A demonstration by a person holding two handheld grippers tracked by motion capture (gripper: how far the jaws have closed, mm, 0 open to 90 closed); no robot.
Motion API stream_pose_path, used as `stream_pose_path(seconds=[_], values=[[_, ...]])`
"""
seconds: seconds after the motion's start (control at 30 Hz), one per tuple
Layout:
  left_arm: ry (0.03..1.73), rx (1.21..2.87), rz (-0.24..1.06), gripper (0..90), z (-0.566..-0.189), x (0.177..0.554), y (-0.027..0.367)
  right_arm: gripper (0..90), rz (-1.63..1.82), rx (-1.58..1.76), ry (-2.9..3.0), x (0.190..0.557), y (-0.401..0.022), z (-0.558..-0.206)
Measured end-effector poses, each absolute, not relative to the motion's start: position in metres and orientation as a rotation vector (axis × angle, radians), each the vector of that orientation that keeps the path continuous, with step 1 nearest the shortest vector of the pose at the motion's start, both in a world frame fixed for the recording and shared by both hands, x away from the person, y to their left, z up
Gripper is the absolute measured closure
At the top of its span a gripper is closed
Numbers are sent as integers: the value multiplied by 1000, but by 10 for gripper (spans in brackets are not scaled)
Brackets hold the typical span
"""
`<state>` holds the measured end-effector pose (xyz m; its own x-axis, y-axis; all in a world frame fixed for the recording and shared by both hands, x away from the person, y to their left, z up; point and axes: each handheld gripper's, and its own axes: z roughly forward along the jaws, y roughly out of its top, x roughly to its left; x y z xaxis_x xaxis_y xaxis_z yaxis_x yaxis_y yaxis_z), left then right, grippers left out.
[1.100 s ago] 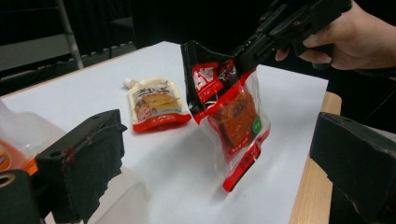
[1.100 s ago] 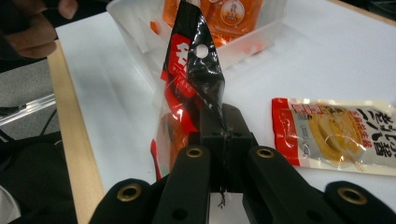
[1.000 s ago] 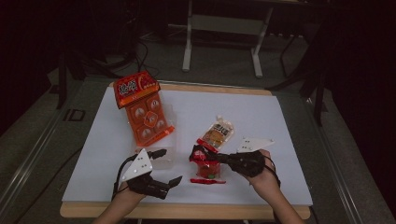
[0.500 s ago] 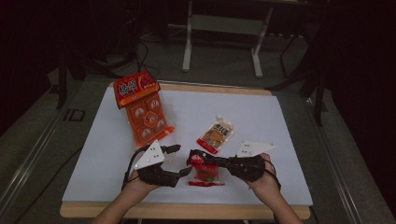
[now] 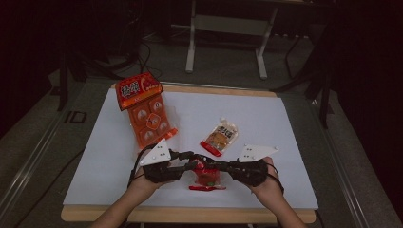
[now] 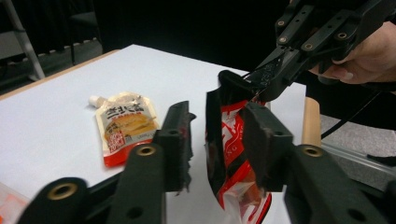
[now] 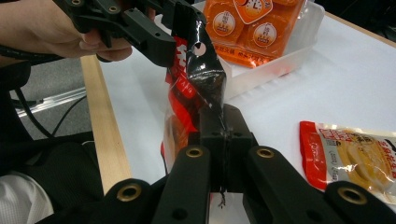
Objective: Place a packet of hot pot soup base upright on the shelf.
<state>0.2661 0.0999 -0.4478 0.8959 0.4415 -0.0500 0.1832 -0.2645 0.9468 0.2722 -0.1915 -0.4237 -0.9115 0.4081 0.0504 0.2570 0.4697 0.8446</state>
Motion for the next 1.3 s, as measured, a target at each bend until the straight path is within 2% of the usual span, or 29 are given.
stream_pose_path(seconds=[0.27, 0.37, 0.67, 0.93, 1.13, 1.3], values=[[467, 1872, 250, 838, -447, 269, 98, 898, 1425, 590, 2557, 273, -190, -424], [459, 1875, 264, 867, -445, 267, 97, 898, 1443, 594, 2556, 274, -191, -424], [436, 1856, 227, 882, -438, 269, 99, 889, 1481, 580, 2534, 271, -195, -420], [395, 1839, 233, 884, -429, 266, 101, 830, 1510, 553, 2497, 269, -197, -417], [375, 1835, 254, 885, -421, 264, 103, 753, 1529, 558, 2467, 268, -199, -414], [374, 1816, 272, 885, -414, 263, 107, 642, 1555, 586, 2439, 269, -205, -411]])
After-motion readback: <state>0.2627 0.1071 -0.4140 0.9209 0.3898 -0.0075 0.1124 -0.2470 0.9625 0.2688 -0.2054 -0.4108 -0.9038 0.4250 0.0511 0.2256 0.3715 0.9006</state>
